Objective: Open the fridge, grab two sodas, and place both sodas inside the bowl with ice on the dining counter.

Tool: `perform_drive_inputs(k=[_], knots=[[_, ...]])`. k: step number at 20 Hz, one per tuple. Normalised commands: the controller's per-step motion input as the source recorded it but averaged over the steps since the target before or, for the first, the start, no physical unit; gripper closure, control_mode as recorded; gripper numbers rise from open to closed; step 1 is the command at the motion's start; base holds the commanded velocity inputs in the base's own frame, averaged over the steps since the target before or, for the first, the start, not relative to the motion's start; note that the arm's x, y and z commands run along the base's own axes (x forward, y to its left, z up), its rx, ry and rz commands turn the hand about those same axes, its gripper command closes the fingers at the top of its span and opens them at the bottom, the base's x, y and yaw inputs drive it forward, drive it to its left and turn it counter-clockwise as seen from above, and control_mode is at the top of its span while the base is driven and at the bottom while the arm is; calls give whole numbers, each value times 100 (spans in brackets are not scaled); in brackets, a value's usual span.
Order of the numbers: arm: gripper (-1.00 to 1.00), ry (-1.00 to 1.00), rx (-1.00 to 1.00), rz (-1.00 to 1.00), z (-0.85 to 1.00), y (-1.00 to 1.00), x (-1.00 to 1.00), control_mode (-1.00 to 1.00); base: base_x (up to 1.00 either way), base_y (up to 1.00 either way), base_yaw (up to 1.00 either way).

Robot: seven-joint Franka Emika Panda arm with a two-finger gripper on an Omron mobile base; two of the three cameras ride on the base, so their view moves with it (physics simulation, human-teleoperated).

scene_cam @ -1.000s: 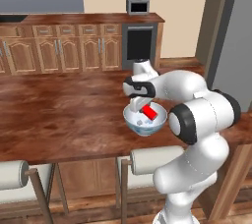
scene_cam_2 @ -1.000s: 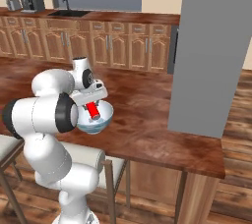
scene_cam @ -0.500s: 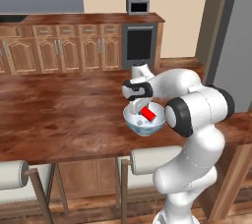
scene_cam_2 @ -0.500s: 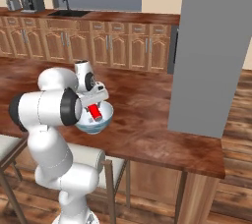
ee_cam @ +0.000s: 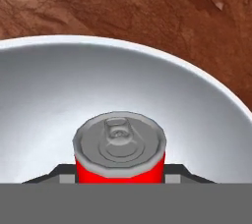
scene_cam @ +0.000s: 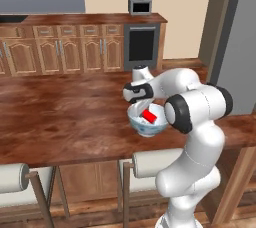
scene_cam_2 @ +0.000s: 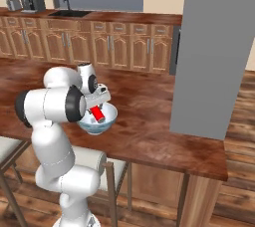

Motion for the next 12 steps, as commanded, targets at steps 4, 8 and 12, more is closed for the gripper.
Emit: perform_drive_inputs(k=[4, 8, 12], knots=[[100, 0, 0, 5, -17, 0, 1, -100, 0, 0, 0], [-100, 0, 0, 5, -14, 4, -1, -100, 0, 0, 0], [-100, -2, -1, 4, -8, 5, -34, -100, 0, 0, 0]])
